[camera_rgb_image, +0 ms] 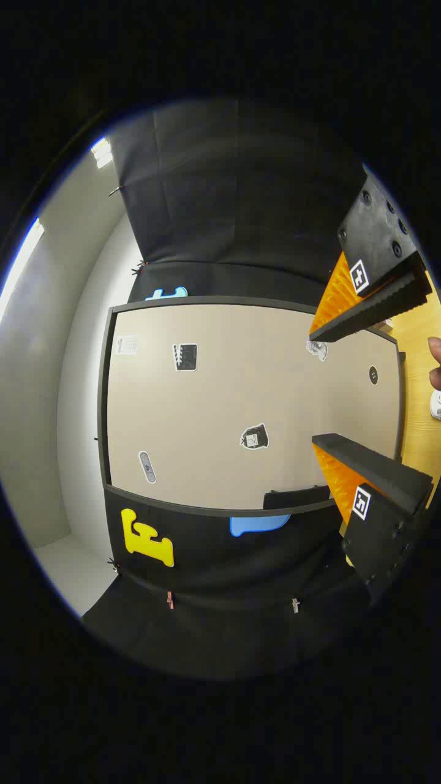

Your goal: Open the shoe cabinet door, grab the shoes and put them into the shoe cabinet, then close the shoe cabinet door.

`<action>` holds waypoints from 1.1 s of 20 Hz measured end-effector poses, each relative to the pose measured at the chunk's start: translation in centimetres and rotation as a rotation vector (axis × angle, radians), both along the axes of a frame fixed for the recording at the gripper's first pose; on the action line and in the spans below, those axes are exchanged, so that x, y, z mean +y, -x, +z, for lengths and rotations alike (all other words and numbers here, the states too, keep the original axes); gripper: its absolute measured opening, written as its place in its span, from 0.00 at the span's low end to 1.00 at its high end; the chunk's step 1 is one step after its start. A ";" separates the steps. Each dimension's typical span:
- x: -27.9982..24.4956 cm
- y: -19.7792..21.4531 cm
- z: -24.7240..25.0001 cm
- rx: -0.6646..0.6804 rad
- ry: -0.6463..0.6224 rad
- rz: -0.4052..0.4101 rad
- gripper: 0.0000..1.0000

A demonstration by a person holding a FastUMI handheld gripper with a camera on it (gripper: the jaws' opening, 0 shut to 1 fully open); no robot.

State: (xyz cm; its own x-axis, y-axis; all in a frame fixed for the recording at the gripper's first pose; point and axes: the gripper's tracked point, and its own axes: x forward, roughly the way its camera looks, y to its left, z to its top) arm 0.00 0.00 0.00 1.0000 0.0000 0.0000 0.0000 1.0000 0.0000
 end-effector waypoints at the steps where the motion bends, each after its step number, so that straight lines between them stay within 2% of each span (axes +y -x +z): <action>1: -0.1 0.0 -0.1 0.003 -0.002 -0.006 0.97; 22: 0.3 0.9 0.0 0.005 0.004 -0.018 0.97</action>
State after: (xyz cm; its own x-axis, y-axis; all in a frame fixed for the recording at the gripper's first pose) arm -0.88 0.28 -0.05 0.9998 -0.0182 -0.0051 0.0181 0.9998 -0.0040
